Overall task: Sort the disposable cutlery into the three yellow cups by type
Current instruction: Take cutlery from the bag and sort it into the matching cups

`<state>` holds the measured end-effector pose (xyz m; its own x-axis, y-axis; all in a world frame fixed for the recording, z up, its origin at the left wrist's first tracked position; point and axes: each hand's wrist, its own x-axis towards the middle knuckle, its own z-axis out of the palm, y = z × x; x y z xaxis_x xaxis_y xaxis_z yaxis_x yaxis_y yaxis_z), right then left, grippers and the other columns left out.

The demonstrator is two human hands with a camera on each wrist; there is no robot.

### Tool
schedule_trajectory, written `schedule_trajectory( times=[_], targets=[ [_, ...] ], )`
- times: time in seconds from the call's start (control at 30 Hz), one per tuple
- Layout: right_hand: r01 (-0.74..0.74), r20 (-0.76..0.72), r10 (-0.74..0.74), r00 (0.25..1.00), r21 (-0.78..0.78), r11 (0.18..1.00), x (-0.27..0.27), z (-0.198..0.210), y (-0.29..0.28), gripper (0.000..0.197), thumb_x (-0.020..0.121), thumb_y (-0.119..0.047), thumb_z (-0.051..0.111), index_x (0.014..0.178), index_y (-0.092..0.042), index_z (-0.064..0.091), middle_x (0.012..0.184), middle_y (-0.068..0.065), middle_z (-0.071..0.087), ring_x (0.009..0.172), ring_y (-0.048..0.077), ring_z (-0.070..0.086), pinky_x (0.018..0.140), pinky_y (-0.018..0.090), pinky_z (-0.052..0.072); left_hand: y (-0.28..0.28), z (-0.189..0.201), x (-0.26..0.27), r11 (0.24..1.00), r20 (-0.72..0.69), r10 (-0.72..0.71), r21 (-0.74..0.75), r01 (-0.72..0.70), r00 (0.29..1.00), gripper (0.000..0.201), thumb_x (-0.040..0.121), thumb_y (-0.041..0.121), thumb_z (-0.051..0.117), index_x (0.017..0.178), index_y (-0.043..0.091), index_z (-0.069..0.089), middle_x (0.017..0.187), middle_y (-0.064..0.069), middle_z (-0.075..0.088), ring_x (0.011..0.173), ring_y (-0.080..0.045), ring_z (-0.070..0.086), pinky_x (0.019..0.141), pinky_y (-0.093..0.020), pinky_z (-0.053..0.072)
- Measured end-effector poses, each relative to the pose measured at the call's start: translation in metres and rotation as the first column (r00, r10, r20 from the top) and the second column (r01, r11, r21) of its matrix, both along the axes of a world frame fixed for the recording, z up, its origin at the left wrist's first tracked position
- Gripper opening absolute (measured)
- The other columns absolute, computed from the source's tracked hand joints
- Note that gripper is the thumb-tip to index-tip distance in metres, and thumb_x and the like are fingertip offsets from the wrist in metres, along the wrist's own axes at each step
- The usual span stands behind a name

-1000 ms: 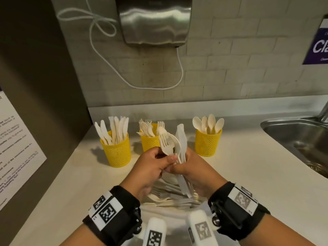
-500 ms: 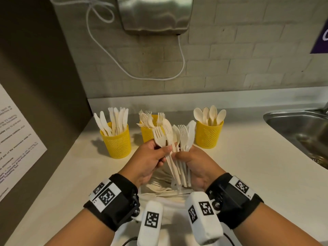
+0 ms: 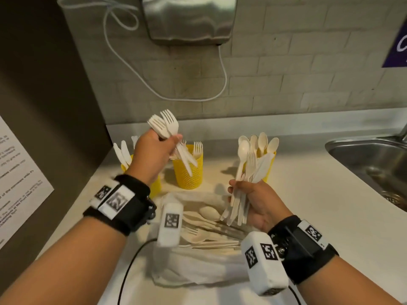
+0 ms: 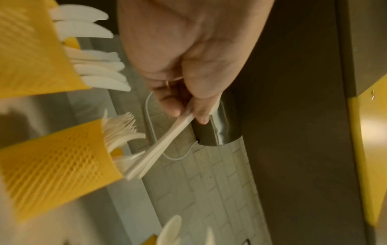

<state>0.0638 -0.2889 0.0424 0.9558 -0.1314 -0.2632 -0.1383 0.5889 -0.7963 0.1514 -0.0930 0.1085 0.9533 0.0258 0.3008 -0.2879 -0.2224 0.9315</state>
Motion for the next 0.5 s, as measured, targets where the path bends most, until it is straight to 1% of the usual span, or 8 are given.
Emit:
schedule_trajectory(
  times=[0.07,0.13,0.17,0.23,0.3,0.37,0.43,0.5],
  targets=[
    [0.004,0.015,-0.004,1.000,-0.006,1.000,0.000,-0.001,0.001,0.021,0.086,0.008,0.054,0.098,-0.009,0.056,0.064,0.007,0.058,0.055,0.015,0.059,0.055,0.034,0.054,-0.006,0.008,0.016,0.982,0.130,0.113,0.139,-0.131,0.985,0.021,0.087,0.029,0.065,0.100,0.012,0.067,0.092,0.002,0.068,0.082,-0.013,0.063,0.070,-0.023,0.046],
    [0.000,0.030,0.001,1.000,-0.019,1.000,0.000,-0.001,0.004,0.021,0.086,0.009,0.053,0.100,-0.006,0.056,0.064,0.007,0.060,0.053,0.014,0.060,0.052,0.032,0.054,-0.016,0.010,0.026,0.944,0.209,0.138,0.269,-0.192,0.968,0.025,0.087,0.031,0.063,0.099,0.010,0.066,0.087,0.002,0.064,0.079,-0.015,0.059,0.069,-0.023,0.040],
    [0.000,0.036,0.001,0.999,-0.026,1.000,0.000,-0.002,0.005,0.022,0.086,0.009,0.053,0.102,-0.006,0.056,0.066,0.008,0.060,0.054,0.014,0.060,0.051,0.031,0.054,-0.020,0.007,0.031,0.930,0.211,0.126,0.316,-0.189,0.969,0.025,0.088,0.032,0.062,0.098,0.009,0.065,0.085,0.000,0.064,0.079,-0.017,0.059,0.069,-0.025,0.040],
    [0.004,0.042,-0.002,0.999,-0.039,0.999,0.001,-0.003,0.005,0.024,0.086,0.008,0.054,0.106,-0.006,0.055,0.070,0.009,0.059,0.056,0.015,0.061,0.053,0.032,0.054,-0.025,-0.004,0.044,0.915,0.172,0.092,0.373,-0.152,0.981,0.026,0.088,0.032,0.061,0.099,0.008,0.064,0.088,-0.006,0.067,0.083,-0.021,0.062,0.072,-0.030,0.046],
    [0.003,0.047,-0.001,0.999,-0.042,0.999,0.000,-0.004,0.004,0.026,0.086,0.008,0.055,0.107,-0.006,0.055,0.073,0.010,0.059,0.060,0.017,0.060,0.055,0.033,0.054,-0.027,-0.015,0.056,0.910,0.130,0.081,0.395,-0.127,0.988,0.031,0.086,0.034,0.063,0.103,0.009,0.063,0.098,-0.009,0.069,0.091,-0.025,0.063,0.083,-0.037,0.051],
    [-0.003,0.049,0.005,0.999,-0.039,0.999,0.000,-0.004,0.003,0.026,0.086,0.009,0.054,0.106,-0.008,0.056,0.072,0.010,0.059,0.060,0.017,0.059,0.055,0.032,0.054,-0.028,-0.025,0.063,0.887,0.095,0.097,0.443,-0.129,0.991,0.037,0.081,0.041,0.064,0.107,0.014,0.062,0.105,-0.011,0.067,0.100,-0.029,0.060,0.091,-0.044,0.049],
    [-0.014,0.052,0.016,0.999,-0.038,0.999,-0.001,-0.003,0.003,0.025,0.085,0.010,0.053,0.102,-0.008,0.057,0.068,0.008,0.059,0.059,0.016,0.059,0.055,0.032,0.054,-0.030,-0.029,0.067,0.818,0.066,0.131,0.556,-0.145,0.989,0.040,0.081,0.044,0.065,0.109,0.015,0.061,0.111,-0.013,0.062,0.110,-0.033,0.051,0.096,-0.044,0.044],
    [-0.026,0.043,0.027,0.999,-0.034,0.999,0.000,-0.003,0.004,0.022,0.085,0.011,0.054,0.098,-0.006,0.057,0.064,0.007,0.059,0.057,0.016,0.059,0.054,0.031,0.053,-0.032,-0.029,0.065,0.723,0.067,0.142,0.675,-0.150,0.988,0.046,0.081,0.046,0.066,0.112,0.012,0.061,0.122,-0.009,0.050,0.118,-0.032,0.039,0.099,-0.044,0.038]
  ],
)
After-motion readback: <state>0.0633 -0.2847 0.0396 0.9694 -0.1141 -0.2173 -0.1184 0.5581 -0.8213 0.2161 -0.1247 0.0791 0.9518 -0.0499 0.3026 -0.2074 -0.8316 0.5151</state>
